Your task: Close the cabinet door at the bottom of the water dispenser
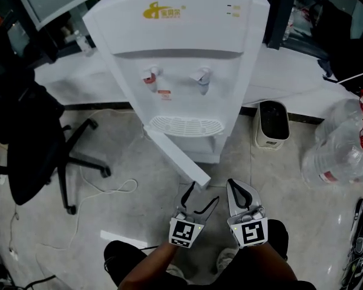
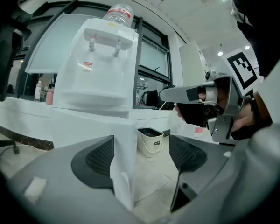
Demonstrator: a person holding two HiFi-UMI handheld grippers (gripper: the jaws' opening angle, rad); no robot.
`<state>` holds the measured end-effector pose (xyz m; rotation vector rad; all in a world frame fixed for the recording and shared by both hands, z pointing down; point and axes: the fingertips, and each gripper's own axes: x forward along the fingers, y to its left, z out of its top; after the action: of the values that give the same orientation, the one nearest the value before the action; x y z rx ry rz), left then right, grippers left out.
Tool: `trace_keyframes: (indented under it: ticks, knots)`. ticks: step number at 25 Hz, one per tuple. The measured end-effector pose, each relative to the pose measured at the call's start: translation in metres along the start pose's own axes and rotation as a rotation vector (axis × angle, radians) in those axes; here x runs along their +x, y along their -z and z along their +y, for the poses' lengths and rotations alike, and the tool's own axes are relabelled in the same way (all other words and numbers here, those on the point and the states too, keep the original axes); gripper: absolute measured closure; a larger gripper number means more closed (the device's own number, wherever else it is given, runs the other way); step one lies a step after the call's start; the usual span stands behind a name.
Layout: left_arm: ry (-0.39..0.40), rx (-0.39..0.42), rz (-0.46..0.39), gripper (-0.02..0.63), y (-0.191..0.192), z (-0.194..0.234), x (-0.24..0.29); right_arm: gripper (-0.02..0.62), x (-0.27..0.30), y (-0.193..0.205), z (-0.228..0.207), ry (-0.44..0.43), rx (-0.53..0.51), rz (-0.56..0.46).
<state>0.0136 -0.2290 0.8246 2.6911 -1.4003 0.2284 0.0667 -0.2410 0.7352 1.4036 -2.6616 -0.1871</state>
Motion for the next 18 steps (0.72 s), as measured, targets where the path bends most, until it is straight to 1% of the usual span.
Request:
trace_keyframes:
  ticks: [4, 6, 10, 14, 18]
  knots:
    - [0.027, 0.017, -0.018, 0.216, -0.004, -0.003, 0.016, 0.592, -0.006, 0.014, -0.010, 0.025, 0.018, 0.035]
    - [0.046, 0.041, -0.010, 0.226, -0.006, -0.003, 0.025, 0.592, -0.009, 0.013, -0.016, 0.038, -0.006, 0.029]
    - [0.072, 0.074, -0.001, 0.238, -0.006, -0.004, 0.038, 0.592, -0.016, 0.008, -0.024, 0.063, 0.012, 0.011]
    - [0.076, 0.066, -0.021, 0.238, -0.010, -0.004, 0.051, 0.592, -0.021, 0.011, -0.028, 0.063, -0.008, 0.027]
    - [0.087, 0.061, -0.017, 0.239, -0.013, -0.003, 0.065, 0.592, -0.022, 0.015, -0.026, 0.053, -0.014, 0.036]
